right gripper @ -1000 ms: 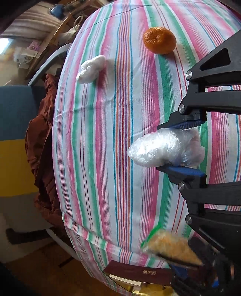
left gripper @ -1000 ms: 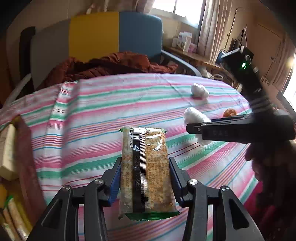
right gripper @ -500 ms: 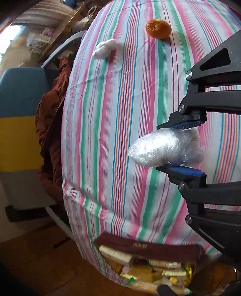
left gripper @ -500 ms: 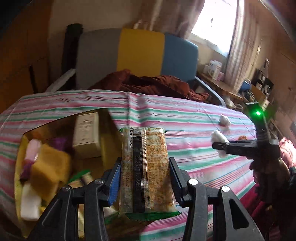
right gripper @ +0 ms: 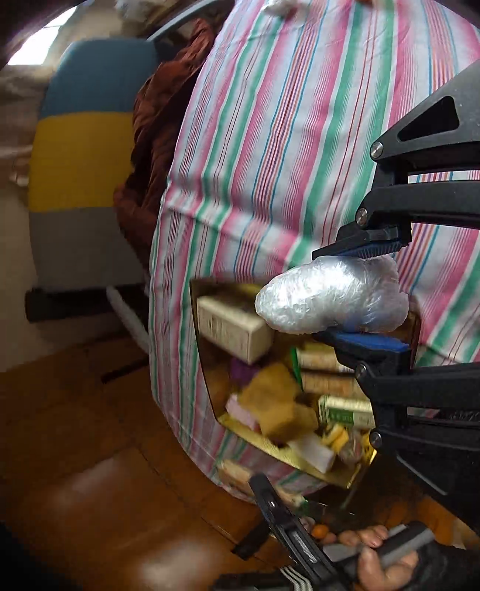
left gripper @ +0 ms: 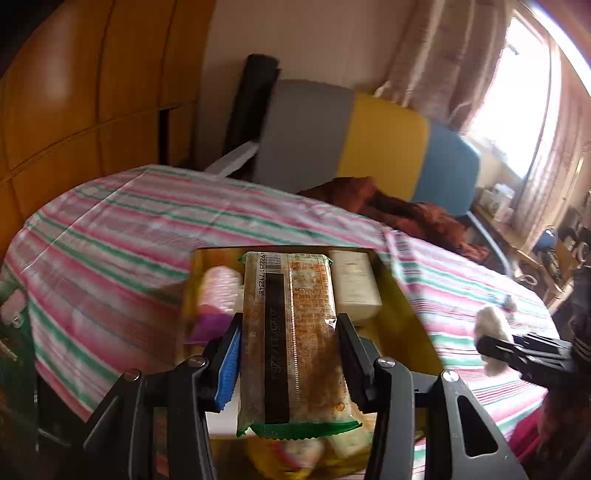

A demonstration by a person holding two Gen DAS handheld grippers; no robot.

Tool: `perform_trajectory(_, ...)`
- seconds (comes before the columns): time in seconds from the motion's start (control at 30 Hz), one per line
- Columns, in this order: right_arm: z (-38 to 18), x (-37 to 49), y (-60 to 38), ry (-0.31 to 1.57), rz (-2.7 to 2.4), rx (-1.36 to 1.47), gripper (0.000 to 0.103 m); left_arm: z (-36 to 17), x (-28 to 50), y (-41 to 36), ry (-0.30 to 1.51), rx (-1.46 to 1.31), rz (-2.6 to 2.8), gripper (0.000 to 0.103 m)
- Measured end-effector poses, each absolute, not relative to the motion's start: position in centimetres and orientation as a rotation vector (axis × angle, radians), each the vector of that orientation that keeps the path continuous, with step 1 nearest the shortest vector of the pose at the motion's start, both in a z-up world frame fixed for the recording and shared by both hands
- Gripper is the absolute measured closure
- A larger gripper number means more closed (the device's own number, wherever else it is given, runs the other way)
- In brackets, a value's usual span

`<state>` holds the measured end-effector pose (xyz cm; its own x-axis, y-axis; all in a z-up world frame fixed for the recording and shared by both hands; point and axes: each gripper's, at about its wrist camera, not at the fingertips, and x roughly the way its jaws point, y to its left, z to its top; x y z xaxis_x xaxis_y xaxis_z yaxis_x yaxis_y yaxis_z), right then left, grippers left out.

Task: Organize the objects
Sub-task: 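Carry the cracker bar and cotton ball into the gold tray and open both grippers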

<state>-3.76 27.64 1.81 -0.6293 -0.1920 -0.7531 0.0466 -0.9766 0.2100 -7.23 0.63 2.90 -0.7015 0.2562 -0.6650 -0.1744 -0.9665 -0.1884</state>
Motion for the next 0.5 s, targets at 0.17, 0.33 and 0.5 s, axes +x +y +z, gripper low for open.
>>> perform_trajectory(0.17, 1.0, -4.9, 24.2, -0.206, -2.657, 1.313, 0.068, 1.9, -9.7, -1.2, -0.135, -1.101, 2.745, 0.055)
perform_trajectory(0.33, 0.3, -5.8, 22.7, -0.183, -2.642, 1.349, 0.067, 1.0, -13.0, -1.2, -0.093, -1.136, 2.746, 0.054)
perform_trajectory(0.5, -0.9, -6.4, 22.2, -0.163, -2.626, 1.404, 0.064, 0.2, -14.7, -1.3, -0.128, -1.209, 2.732, 0.049)
